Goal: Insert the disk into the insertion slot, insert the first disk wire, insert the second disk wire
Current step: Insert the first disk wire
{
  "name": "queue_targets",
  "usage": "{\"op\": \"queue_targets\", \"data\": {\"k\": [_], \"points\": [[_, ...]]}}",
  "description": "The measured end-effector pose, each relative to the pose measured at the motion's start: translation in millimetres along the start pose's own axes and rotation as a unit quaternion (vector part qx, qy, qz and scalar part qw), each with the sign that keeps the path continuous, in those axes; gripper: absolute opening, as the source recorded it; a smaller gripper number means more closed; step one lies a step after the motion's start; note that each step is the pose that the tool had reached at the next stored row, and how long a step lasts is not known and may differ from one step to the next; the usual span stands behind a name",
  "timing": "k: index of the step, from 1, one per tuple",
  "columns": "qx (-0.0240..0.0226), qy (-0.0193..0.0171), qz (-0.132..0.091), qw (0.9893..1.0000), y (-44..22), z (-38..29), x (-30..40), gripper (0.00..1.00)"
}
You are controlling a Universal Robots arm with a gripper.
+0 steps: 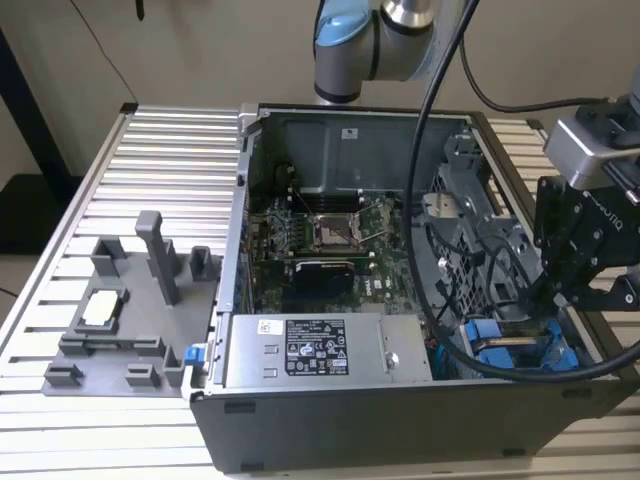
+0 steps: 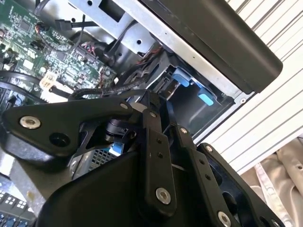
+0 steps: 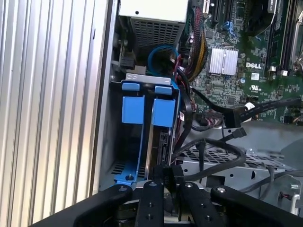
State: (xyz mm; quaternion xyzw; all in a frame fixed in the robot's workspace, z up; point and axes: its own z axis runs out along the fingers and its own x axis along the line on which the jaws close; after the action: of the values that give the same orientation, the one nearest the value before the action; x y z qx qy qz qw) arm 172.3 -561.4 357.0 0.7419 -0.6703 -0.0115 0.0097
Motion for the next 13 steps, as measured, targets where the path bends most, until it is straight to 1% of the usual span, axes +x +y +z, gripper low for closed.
{"op": "queue_targets", "data": {"k": [4, 7, 8, 9, 11, 12, 13], "points": [[0.0000, -0.0001, 0.007, 1.0000, 0.6, 1.5, 6.4, 0.19], [0.0001, -0.0004, 0.016, 0.9999, 0.8, 2.6, 8.4, 0.19], [0.0002, -0.0013, 0.018, 0.9998, 0.8, 2.9, 8.4, 0.19], [0.0005, -0.0049, 0.020, 0.9998, 0.8, 3.0, 8.5, 0.19], [0.0020, -0.0198, 0.023, 0.9995, 0.8, 3.4, 8.5, 0.19], [0.0026, -0.0265, 0.025, 0.9993, 0.7, 3.6, 8.5, 0.19], [0.0030, -0.0317, 0.027, 0.9991, 0.7, 4.0, 8.5, 0.19]]}}
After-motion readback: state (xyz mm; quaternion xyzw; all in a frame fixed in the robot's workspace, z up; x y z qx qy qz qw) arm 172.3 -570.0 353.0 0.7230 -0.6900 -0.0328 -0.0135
